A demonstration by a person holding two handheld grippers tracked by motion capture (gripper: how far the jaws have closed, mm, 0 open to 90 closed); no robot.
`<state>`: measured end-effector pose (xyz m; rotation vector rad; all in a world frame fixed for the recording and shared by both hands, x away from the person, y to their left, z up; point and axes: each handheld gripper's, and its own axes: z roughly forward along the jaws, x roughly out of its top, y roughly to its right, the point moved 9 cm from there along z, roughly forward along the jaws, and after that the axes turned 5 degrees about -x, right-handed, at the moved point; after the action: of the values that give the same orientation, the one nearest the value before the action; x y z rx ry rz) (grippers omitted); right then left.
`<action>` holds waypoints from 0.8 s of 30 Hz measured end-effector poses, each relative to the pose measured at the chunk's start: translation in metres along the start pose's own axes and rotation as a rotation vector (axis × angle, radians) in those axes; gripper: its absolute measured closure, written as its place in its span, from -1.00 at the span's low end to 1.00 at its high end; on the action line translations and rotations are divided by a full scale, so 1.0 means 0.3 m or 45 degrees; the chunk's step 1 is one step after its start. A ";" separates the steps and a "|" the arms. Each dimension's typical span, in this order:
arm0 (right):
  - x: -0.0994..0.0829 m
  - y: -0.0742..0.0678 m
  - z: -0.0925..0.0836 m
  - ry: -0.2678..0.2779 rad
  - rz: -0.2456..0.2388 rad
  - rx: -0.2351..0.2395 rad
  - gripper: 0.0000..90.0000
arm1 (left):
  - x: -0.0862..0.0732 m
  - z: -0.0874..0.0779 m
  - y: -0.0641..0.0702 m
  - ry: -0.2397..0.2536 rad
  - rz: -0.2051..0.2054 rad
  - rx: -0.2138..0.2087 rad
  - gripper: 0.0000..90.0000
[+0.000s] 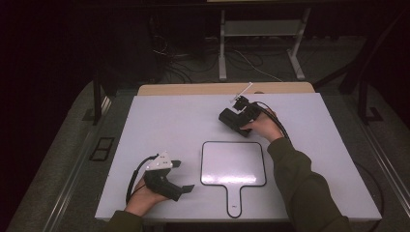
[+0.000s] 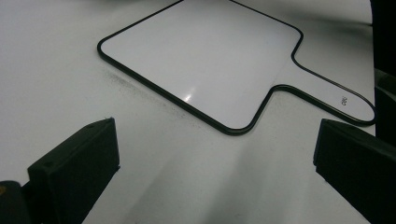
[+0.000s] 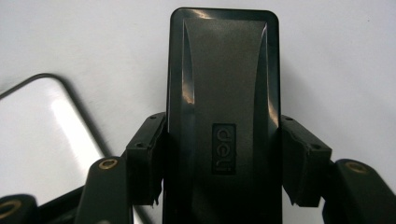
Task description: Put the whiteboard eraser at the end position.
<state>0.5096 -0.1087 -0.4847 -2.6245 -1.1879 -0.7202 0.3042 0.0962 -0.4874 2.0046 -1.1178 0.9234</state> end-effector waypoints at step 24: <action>0.021 0.034 0.108 -0.063 -0.032 -0.032 -0.16 | 0.003 -0.003 0.002 0.011 0.000 -0.002 -1.00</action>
<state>0.5321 -0.1002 -0.5092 -2.6669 -1.2354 -0.6833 0.3038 0.0963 -0.4860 1.9979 -1.1139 0.9303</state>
